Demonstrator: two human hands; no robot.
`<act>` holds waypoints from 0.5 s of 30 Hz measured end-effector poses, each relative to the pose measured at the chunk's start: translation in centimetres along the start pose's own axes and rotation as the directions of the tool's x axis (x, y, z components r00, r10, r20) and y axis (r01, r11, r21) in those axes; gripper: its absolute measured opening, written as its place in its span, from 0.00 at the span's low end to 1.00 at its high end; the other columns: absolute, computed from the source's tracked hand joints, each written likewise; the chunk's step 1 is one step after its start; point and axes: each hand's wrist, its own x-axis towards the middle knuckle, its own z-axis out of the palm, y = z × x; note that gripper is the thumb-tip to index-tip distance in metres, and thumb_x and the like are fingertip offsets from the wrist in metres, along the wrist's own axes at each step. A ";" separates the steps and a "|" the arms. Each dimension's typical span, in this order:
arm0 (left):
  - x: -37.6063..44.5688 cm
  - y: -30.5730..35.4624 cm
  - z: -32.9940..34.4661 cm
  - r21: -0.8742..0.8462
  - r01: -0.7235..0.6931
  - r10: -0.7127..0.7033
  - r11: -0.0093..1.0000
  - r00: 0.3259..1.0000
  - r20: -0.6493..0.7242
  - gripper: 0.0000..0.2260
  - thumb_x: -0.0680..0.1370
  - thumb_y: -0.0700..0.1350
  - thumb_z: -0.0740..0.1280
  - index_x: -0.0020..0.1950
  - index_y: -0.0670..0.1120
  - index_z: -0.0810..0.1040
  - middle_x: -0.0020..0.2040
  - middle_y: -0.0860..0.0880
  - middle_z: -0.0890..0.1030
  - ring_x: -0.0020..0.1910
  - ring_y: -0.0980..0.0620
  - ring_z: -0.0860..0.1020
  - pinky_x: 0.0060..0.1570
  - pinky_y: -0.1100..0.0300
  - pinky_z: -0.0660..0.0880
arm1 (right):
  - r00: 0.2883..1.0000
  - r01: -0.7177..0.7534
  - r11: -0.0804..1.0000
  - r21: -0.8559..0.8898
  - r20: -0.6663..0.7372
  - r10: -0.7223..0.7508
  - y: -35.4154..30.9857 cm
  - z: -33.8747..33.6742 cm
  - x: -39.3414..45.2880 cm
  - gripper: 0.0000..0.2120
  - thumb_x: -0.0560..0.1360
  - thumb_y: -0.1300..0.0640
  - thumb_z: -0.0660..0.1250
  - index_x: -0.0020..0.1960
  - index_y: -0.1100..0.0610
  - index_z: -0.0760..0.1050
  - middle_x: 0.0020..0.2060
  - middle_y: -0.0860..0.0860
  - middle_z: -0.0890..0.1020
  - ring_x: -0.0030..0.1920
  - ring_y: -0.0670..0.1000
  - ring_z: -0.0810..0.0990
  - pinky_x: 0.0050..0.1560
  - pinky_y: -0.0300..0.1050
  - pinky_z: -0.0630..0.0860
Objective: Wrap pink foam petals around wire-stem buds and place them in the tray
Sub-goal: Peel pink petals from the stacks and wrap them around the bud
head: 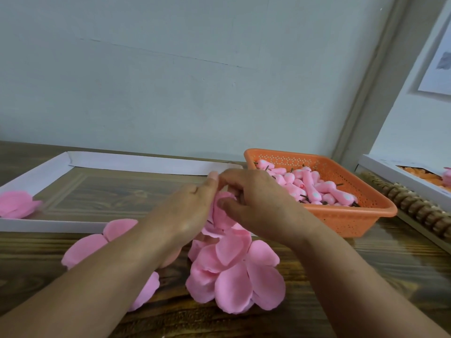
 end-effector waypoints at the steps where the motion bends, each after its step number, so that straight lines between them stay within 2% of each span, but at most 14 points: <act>1: 0.0 0.1 0.0 -0.049 0.020 -0.019 0.999 1.000 0.023 0.27 0.80 0.62 0.49 0.33 0.57 0.83 0.32 0.55 0.84 0.33 0.61 0.82 0.35 0.68 0.73 | 1.000 -0.001 1.000 -0.001 -0.009 0.001 0.0 0.1 0.0 0.09 0.72 0.64 0.64 0.42 0.50 0.71 0.27 0.41 0.67 0.31 0.37 0.69 0.32 0.32 0.63; 3: 0.3 0.3 -0.2 -0.157 0.066 -0.057 0.985 0.997 0.057 0.26 0.80 0.62 0.50 0.42 0.52 0.84 0.38 0.48 0.86 0.41 0.52 0.84 0.41 0.60 0.78 | 0.997 -0.041 0.995 0.085 -0.060 0.046 0.2 0.0 0.2 0.10 0.72 0.66 0.65 0.39 0.51 0.71 0.27 0.42 0.70 0.29 0.39 0.69 0.31 0.32 0.63; 4: 0.5 0.3 -0.4 -0.220 0.081 -0.071 0.972 0.996 0.053 0.24 0.82 0.58 0.52 0.45 0.49 0.83 0.39 0.46 0.86 0.39 0.50 0.84 0.40 0.58 0.79 | 0.992 -0.070 0.983 0.169 -0.089 0.086 0.4 -0.1 0.3 0.11 0.72 0.66 0.66 0.37 0.52 0.72 0.28 0.45 0.72 0.28 0.40 0.68 0.31 0.33 0.64; 6: 0.7 0.2 -0.8 -0.309 0.092 -0.082 0.947 0.996 0.046 0.14 0.82 0.44 0.59 0.45 0.42 0.82 0.37 0.43 0.84 0.32 0.50 0.82 0.32 0.60 0.80 | 0.980 -0.106 0.940 0.323 -0.125 0.154 0.8 -0.5 0.4 0.13 0.72 0.67 0.66 0.36 0.51 0.72 0.30 0.54 0.75 0.27 0.45 0.68 0.29 0.39 0.67; 8: 0.9 -0.1 -0.9 -0.326 0.085 -0.064 0.941 0.995 0.074 0.08 0.76 0.35 0.64 0.44 0.39 0.83 0.37 0.42 0.83 0.31 0.50 0.80 0.29 0.62 0.78 | 0.979 -0.110 0.926 0.362 -0.123 0.164 1.0 -0.6 0.4 0.13 0.72 0.67 0.66 0.36 0.52 0.73 0.30 0.56 0.74 0.26 0.46 0.68 0.28 0.40 0.67; 15: 1.6 -1.2 -0.7 -0.341 0.086 -0.068 0.936 0.996 0.065 0.03 0.74 0.37 0.69 0.45 0.40 0.82 0.41 0.42 0.83 0.37 0.48 0.79 0.38 0.57 0.76 | 0.975 -0.148 0.905 0.399 -0.095 0.201 1.1 -0.2 0.5 0.12 0.74 0.67 0.65 0.36 0.53 0.73 0.24 0.52 0.71 0.21 0.44 0.66 0.22 0.34 0.62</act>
